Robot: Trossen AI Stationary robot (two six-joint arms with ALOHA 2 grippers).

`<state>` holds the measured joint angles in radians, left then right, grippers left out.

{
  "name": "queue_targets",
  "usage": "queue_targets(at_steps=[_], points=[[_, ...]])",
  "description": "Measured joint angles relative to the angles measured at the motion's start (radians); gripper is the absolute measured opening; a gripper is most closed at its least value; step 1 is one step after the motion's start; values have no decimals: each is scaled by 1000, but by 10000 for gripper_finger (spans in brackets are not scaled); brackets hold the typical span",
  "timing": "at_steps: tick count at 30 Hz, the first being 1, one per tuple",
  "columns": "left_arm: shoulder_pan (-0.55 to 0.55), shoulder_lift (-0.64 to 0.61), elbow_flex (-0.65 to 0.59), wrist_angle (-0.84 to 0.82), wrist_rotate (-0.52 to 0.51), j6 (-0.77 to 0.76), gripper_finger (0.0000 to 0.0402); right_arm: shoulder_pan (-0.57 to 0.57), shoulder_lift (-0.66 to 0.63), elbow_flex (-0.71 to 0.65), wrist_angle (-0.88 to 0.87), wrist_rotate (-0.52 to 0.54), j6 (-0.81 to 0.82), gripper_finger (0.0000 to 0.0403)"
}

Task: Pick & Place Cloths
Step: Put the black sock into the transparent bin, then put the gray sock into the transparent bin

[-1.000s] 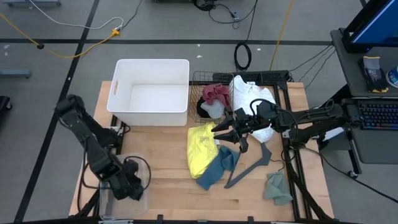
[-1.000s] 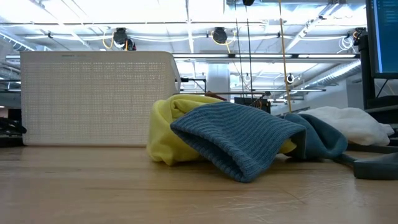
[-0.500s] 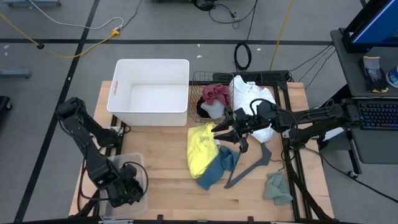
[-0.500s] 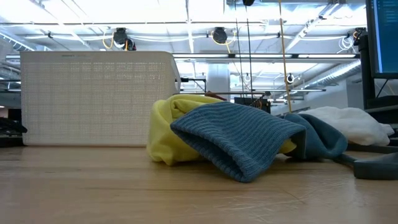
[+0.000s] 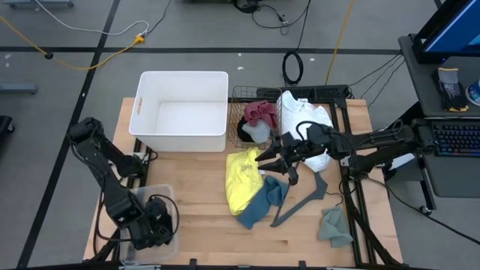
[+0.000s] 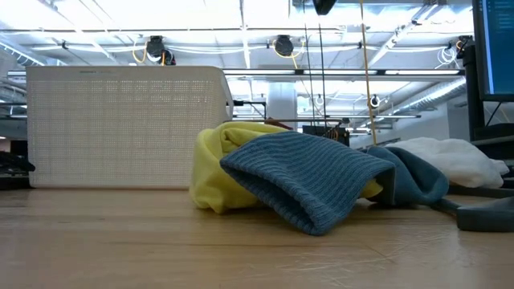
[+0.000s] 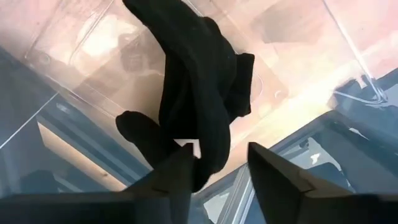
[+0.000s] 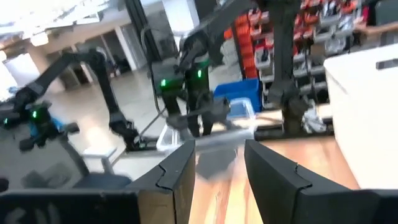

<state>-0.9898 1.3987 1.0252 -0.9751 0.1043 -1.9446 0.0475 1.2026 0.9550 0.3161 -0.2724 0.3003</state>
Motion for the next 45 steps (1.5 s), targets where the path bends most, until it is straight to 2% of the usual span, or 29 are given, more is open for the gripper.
queue_targets(at_steps=[4,8,14,18,23,32,37,41,45], points=[[2,-12,0,9,36,24,199,0,1,0,-68,-63,-35,130],[3,-59,0,11,52,25,221,1,0,0,-126,-116,-91,130],[3,-173,0,12,44,16,227,34,0,0,-206,-147,-219,130],[3,-258,0,14,-11,5,228,60,0,0,-259,-146,-253,130],[3,-357,0,41,-139,35,228,98,-2,0,-373,-146,-229,130],[3,-501,0,47,-400,163,228,190,-37,0,-726,-149,-151,130],[3,-550,0,49,-572,290,228,265,-48,0,-861,-155,-115,130],[3,-572,0,61,-714,401,228,338,-47,0,-951,-221,-91,130],[3,-577,0,88,-832,548,228,411,-47,0,-1023,-230,-61,130]])
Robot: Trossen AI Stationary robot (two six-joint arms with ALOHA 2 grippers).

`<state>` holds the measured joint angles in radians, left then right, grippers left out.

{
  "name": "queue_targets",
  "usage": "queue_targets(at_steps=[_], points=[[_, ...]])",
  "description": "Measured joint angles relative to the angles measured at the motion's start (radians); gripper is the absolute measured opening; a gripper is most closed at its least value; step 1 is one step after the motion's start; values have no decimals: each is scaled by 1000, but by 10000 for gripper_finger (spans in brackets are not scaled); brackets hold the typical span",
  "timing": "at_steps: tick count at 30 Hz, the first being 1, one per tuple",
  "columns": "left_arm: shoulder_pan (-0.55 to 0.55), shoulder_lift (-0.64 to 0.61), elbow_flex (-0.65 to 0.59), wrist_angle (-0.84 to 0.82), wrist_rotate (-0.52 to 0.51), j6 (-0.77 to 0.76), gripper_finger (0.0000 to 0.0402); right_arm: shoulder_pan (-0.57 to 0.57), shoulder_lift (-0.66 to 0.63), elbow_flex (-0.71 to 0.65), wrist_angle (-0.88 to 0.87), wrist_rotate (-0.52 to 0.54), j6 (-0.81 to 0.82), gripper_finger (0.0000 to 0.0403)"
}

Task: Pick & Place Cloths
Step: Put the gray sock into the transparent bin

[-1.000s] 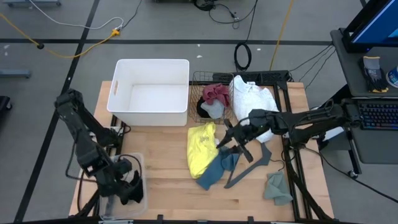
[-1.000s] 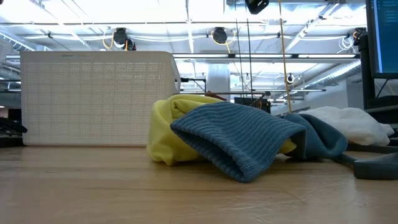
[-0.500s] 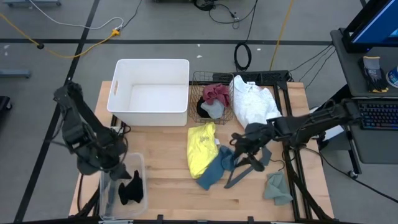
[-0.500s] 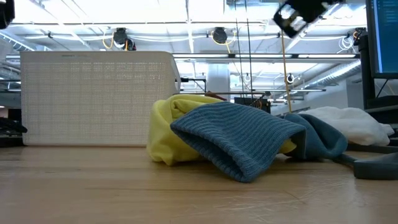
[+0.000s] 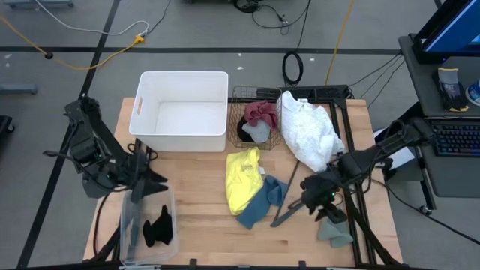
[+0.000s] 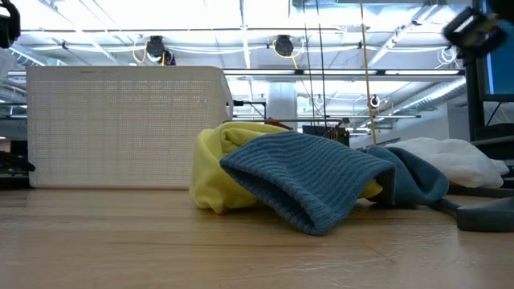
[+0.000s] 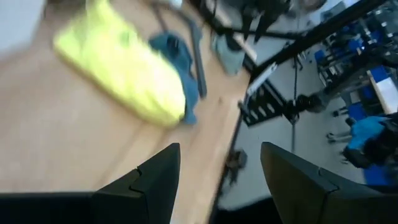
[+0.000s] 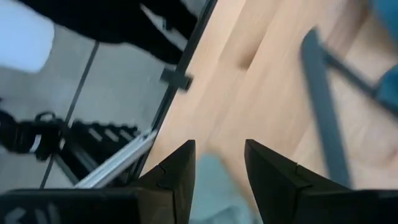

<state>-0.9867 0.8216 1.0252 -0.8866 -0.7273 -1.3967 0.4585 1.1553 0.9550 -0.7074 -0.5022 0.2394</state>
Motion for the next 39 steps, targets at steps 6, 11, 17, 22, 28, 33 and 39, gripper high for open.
queue_targets(at_steps=[6,11,17,22,28,33,39], points=[[0,1,0,98,-172,303,228,90,6,0,-69,2,55,130],[0,1,0,180,-273,510,228,163,12,0,-135,4,122,130],[0,1,0,209,-355,619,227,237,47,0,-196,7,210,130],[0,1,0,210,-383,643,228,269,104,0,-194,8,272,130],[0,2,0,210,-383,643,228,284,162,0,-192,8,315,130],[0,2,0,210,-383,639,227,284,183,0,-177,10,359,130],[0,2,0,210,-383,641,228,302,204,0,-161,38,445,130]])
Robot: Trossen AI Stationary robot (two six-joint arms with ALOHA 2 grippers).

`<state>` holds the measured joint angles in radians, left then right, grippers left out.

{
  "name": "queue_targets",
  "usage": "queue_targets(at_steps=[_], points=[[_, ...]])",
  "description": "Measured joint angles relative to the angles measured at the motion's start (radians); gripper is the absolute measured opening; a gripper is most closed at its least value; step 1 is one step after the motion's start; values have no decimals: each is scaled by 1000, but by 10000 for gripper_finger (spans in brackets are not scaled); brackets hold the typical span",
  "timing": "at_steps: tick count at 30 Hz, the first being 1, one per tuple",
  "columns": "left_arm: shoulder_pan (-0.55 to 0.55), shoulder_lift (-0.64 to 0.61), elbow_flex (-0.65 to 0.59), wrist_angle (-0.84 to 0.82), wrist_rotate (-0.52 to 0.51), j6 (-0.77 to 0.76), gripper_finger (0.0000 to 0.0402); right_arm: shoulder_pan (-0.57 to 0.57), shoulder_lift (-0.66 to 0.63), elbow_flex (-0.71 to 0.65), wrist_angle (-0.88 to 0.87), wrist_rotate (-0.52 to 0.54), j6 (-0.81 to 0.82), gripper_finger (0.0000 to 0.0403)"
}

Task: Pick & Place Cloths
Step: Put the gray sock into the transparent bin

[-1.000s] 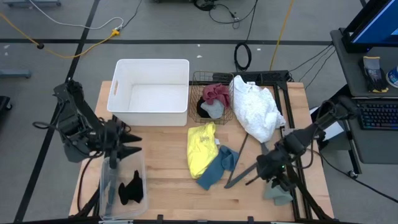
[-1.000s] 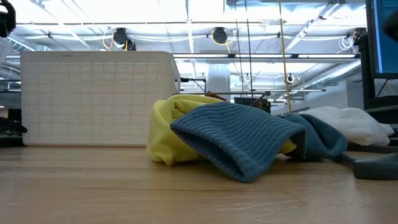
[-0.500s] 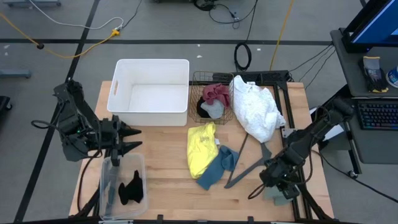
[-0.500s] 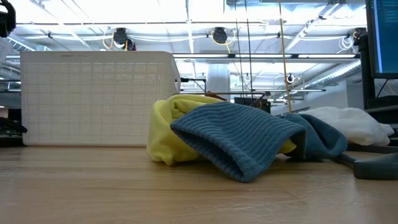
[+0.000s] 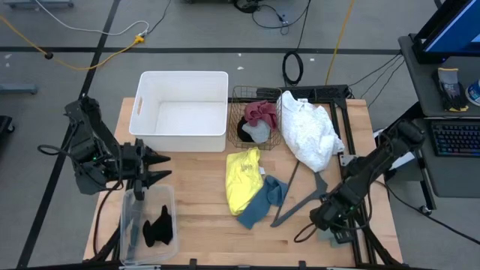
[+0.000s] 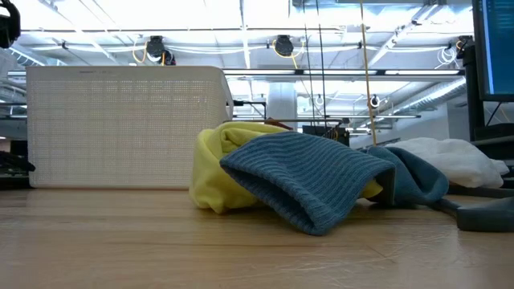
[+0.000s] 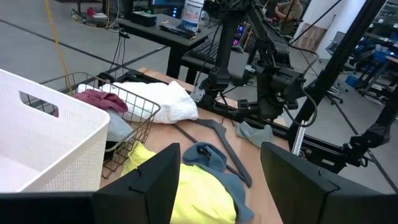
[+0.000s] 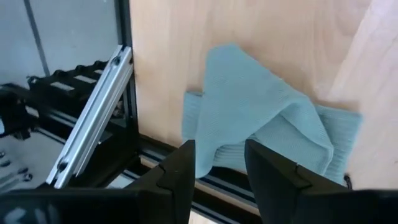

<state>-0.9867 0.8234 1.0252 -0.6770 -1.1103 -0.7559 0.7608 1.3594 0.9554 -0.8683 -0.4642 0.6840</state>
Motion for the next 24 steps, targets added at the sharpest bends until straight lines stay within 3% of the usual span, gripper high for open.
queue_targets(at_steps=[9,15,24], points=[[0,0,0,0,1,2,227,41,34,0,17,29,117,130],[0,0,0,0,1,2,227,67,36,-3,32,103,192,130],[0,0,0,0,1,-12,228,67,36,-91,144,97,291,130]])
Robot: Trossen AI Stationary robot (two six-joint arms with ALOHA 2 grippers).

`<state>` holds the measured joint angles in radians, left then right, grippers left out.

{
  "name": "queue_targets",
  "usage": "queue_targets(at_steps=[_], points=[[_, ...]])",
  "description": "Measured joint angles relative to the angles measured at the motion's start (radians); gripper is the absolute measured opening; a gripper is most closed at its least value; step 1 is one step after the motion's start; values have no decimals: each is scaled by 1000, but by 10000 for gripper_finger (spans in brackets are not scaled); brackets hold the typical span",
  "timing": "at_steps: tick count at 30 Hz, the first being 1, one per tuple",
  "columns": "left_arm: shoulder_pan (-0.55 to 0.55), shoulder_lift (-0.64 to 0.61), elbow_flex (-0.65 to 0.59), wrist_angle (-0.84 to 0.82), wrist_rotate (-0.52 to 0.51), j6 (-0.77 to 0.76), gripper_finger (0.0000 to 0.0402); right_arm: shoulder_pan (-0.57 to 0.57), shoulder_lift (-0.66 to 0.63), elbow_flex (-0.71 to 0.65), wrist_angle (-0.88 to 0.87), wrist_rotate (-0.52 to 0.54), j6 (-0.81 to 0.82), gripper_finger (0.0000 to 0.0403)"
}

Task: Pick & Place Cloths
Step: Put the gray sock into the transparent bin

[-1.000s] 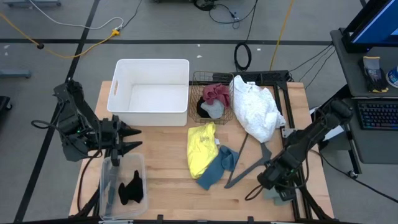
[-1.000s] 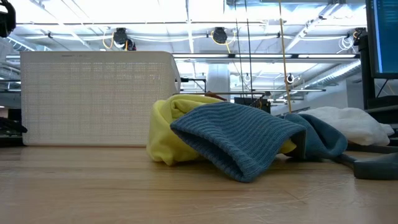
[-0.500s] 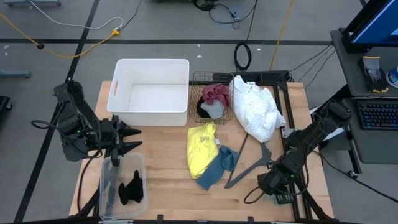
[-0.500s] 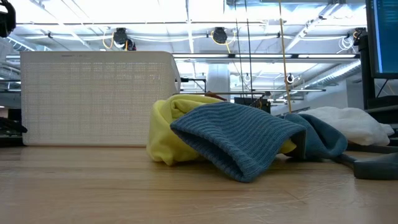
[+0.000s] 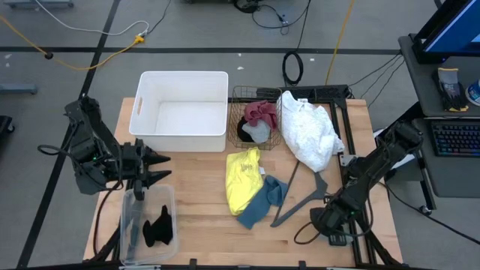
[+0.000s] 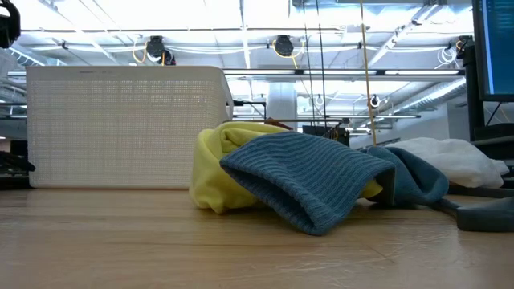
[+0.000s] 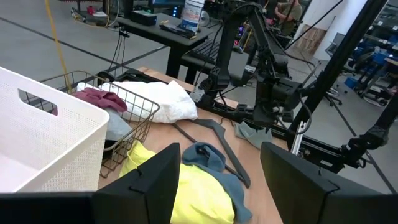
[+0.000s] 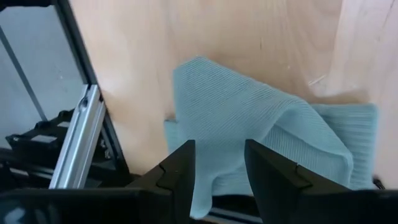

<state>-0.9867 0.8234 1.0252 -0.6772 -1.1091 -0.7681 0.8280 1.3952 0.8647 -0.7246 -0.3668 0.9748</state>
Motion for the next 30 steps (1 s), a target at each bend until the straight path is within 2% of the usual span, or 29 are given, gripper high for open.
queue_targets(at_steps=[13,16,22,30], points=[[0,0,0,0,0,-1,228,0,-1,-156,124,-2,189,124],[0,0,0,0,0,-1,228,-1,-2,-170,126,-2,238,100],[0,0,0,0,0,-1,227,-1,-2,-174,134,-5,270,12],[0,1,0,2,0,-25,228,-7,-22,-176,232,0,279,4]])
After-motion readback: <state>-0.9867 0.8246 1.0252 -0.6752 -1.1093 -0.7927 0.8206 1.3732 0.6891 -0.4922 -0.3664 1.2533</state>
